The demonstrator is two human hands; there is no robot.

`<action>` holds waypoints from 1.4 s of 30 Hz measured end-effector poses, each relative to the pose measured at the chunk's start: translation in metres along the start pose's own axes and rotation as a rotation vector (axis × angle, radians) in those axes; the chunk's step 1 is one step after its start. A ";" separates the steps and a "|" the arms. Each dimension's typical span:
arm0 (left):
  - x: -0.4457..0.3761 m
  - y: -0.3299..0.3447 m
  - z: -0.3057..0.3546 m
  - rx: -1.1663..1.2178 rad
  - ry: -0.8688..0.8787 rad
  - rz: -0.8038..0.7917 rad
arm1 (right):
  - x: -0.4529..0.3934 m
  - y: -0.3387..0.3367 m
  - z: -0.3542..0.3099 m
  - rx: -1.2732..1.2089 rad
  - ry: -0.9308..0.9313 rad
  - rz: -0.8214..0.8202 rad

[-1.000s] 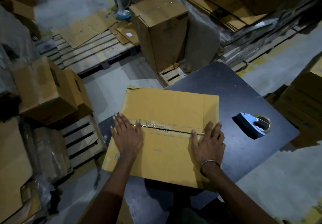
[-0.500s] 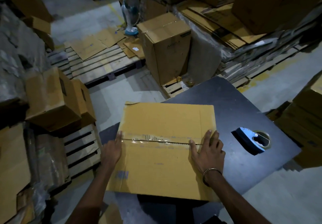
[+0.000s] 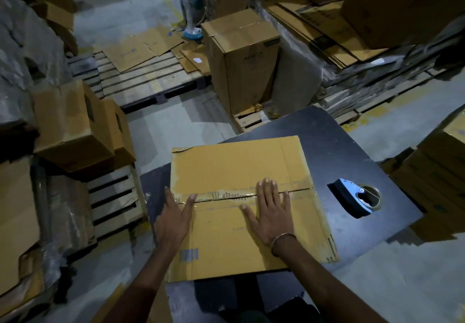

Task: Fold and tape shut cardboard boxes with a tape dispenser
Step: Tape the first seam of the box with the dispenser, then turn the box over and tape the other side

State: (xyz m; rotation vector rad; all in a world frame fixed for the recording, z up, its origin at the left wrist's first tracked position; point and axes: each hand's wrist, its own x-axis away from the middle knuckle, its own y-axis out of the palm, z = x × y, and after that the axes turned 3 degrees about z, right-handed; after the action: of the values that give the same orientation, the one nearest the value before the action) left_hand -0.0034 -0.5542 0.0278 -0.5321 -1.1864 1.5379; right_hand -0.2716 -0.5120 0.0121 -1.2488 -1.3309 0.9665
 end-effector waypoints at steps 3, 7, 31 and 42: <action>-0.002 0.003 -0.009 0.064 -0.007 0.010 | 0.005 -0.005 0.038 0.018 0.066 0.041; -0.010 0.006 -0.023 0.275 -0.046 0.002 | 0.000 -0.022 0.097 -0.033 0.348 0.079; 0.066 0.034 0.020 0.316 -0.209 0.332 | -0.074 -0.073 0.158 -0.774 0.486 -0.044; 0.085 0.133 0.195 0.048 0.625 0.138 | 0.016 0.001 0.289 -0.307 0.499 0.146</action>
State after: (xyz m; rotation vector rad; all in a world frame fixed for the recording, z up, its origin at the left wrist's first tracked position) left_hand -0.2539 -0.5465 0.0104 -0.9913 -0.6381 1.3601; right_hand -0.5554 -0.4706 -0.0301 -1.7085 -1.0212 0.5020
